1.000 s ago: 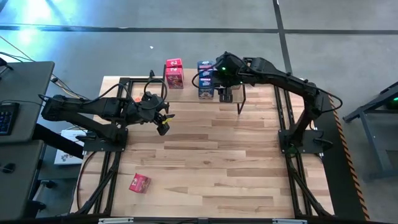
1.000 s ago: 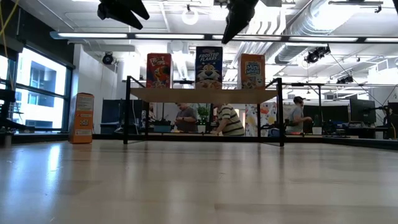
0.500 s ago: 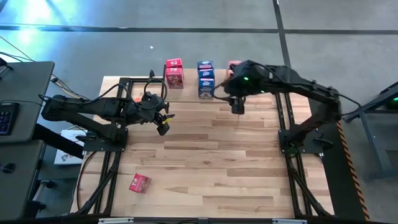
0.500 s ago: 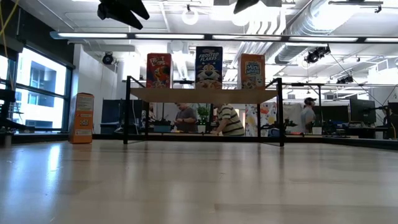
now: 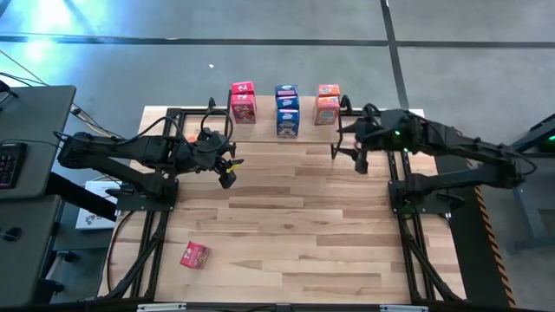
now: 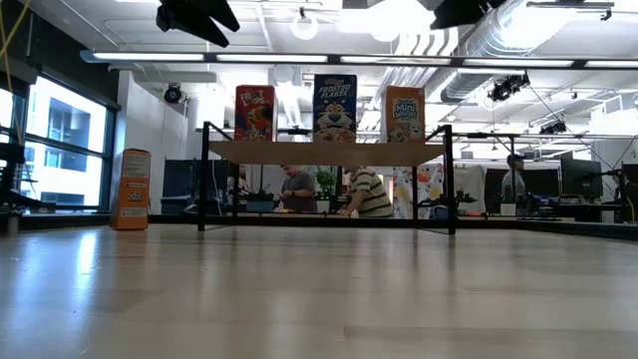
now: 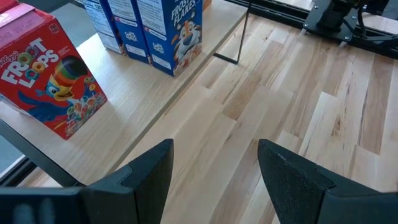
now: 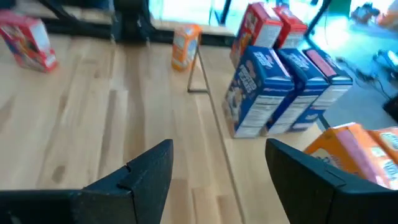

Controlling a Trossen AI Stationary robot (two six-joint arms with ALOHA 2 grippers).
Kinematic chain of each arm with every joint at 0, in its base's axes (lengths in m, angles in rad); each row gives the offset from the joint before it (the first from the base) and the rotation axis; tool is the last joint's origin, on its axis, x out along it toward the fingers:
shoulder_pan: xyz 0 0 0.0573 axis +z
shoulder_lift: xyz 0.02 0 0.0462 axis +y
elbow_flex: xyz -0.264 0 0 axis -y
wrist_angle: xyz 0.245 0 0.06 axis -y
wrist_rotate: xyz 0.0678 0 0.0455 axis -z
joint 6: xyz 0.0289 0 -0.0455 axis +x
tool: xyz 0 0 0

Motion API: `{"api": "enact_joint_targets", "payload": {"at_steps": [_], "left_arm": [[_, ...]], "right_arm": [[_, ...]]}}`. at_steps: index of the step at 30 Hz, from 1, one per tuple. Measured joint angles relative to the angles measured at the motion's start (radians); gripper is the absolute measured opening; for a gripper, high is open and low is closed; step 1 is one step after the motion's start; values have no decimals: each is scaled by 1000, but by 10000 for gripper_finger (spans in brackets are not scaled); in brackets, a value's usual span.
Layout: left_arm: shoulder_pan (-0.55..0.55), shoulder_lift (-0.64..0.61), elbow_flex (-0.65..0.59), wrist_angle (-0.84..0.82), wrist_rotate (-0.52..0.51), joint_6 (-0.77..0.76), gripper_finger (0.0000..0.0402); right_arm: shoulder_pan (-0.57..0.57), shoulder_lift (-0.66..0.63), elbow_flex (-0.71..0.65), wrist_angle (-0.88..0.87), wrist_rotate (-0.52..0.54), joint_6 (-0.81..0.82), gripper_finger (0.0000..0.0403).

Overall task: Stack cereal on shelf
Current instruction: Put the red cereal box on the shelf

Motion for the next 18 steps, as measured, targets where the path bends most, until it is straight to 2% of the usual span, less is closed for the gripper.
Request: {"api": "enact_joint_targets", "payload": {"at_steps": [10, 18], "left_arm": [[0, 0, 0, 0, 0, 0, 223], [0, 0, 0, 0, 0, 0, 223]], "right_arm": [[0, -298, -463, 431, -73, 82, 248], [0, -452, -672, 573, -76, 145, 248]]}}
